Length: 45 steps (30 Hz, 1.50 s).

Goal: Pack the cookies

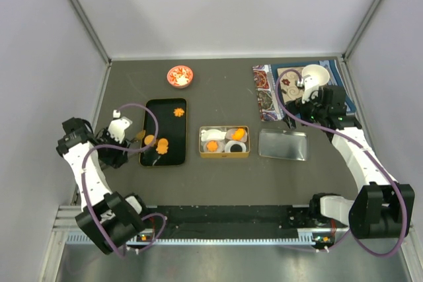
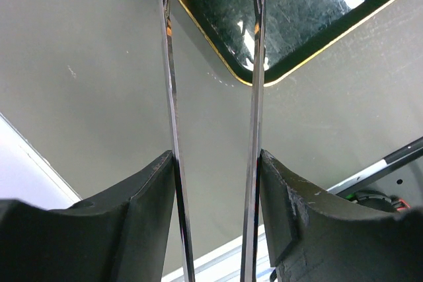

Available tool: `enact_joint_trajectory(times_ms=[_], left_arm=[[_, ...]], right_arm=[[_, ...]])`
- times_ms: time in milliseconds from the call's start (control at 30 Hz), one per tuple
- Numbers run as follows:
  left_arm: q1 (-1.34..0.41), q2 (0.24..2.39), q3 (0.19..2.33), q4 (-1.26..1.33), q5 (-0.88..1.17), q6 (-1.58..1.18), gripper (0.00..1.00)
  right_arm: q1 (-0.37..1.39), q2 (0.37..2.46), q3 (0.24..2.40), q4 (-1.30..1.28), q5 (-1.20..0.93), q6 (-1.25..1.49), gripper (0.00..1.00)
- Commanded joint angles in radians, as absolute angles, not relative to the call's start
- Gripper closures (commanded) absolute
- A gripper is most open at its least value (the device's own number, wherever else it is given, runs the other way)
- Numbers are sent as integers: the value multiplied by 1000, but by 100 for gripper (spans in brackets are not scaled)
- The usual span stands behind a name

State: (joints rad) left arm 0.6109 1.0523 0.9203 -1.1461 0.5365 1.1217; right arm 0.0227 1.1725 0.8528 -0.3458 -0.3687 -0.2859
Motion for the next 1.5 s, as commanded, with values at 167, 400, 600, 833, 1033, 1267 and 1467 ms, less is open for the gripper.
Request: enact_joint_trajectory(times_ms=[167,400,600,833,1033,1267,1467], left_arm=[[621,1124,994,-1177,523,1230,44],[621,1196,1025,-1232,543,1281,44],[621,1177,1023,-1281,595,1322,44],[618,1131,983,-1304,624,1359,44],[609,1103,959,-1318,634,1374,44],[606,1091,936,-1312,618,1385,44],[606,1077,922,-1296,614,1382,44]], right_arm=[[12,1150,904,-342,-396,-287,1],[12,1158,904,-341,-388,-288,1],[12,1158,904,-341,-387,-290,1],[12,1160,904,-341,-390,-290,1],[12,1161,904,-341,-388,-290,1],[11,1166,904,-341,-385,-290,1],[12,1172,904,-341,-385,-291,1]])
